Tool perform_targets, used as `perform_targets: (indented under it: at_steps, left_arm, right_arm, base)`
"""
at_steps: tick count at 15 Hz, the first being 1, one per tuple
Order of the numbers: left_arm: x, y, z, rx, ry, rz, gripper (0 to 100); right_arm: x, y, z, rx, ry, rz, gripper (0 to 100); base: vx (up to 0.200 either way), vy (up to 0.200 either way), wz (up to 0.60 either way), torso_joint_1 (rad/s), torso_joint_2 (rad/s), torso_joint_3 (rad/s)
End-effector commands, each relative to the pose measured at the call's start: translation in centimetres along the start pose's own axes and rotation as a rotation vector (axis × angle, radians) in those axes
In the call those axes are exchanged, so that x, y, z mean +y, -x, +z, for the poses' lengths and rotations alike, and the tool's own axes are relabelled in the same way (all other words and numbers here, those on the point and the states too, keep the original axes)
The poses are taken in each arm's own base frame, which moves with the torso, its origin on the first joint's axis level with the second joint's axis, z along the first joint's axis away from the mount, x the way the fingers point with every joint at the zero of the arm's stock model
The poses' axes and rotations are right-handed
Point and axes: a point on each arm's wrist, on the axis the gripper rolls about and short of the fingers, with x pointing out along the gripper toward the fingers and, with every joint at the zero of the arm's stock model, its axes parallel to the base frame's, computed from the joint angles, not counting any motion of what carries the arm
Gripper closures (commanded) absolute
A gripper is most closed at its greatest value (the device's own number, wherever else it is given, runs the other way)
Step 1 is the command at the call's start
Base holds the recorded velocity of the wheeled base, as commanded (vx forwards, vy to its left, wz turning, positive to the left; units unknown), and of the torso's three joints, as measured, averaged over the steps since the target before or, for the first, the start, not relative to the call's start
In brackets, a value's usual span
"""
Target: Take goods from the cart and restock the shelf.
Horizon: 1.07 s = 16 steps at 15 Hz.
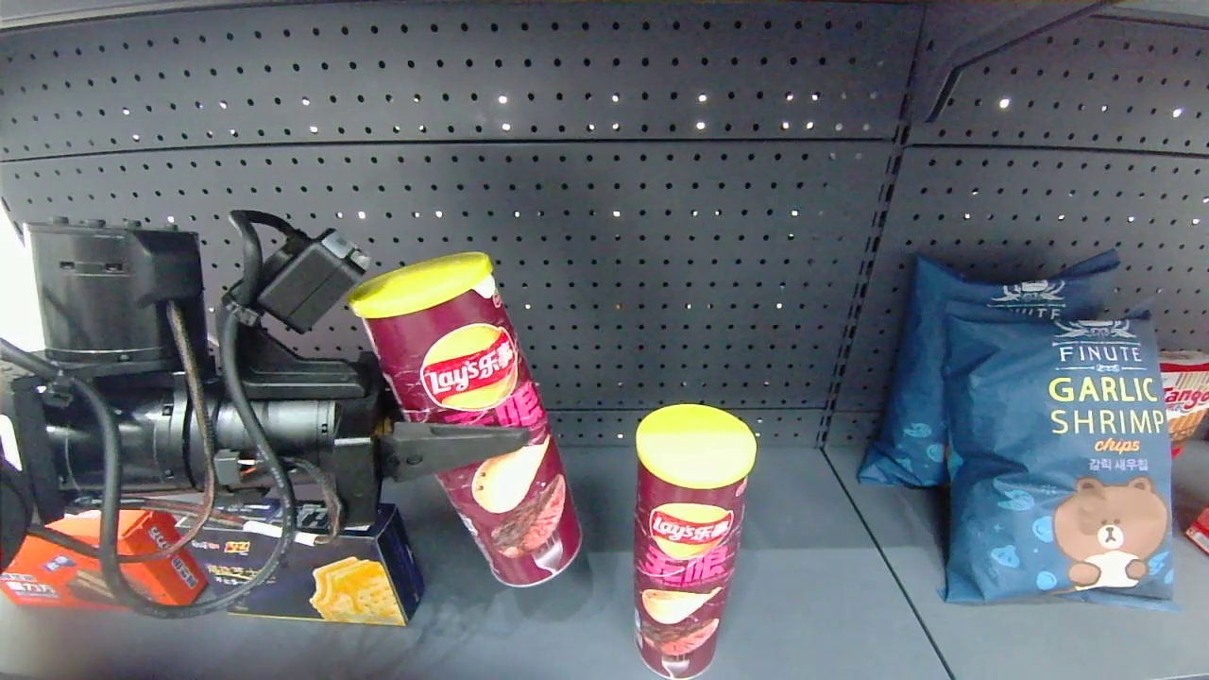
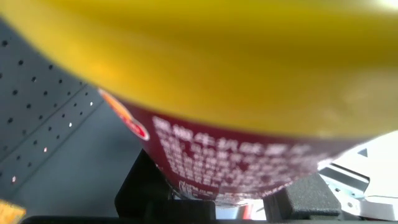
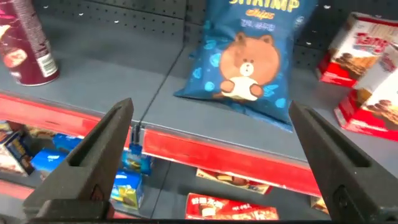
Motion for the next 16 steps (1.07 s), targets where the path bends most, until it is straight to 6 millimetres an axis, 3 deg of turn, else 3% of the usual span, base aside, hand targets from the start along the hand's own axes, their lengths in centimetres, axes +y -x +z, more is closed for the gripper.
perform_targets:
  at_steps: [1, 10, 16]
  left_arm:
    - [1.3, -1.1, -0.2, 0.016, 0.018, -0.003, 100]
    - [5.7, -5.0, -1.2, 0.054, -0.004, -0.016, 100]
    - [7.2, -7.9, -1.4, 0.036, -0.04, -0.05, 100]
  right_arm:
    - [0.1, 0.3, -0.2, -0.013, -0.001, -0.021, 0]
    - [0.1, 0.4, -0.1, -0.017, 0.0, -0.023, 0]
    - [0.2, 0.5, -0.5, -0.024, -0.001, -0.027, 0]
  base:
    - [0.0, 0.0, 0.0, 0.0, 0.0, 0.0]
    - [0.0, 0.0, 0.0, 0.0, 0.0, 0.0]
    - [0.0, 0.0, 0.0, 0.0, 0.0, 0.0]
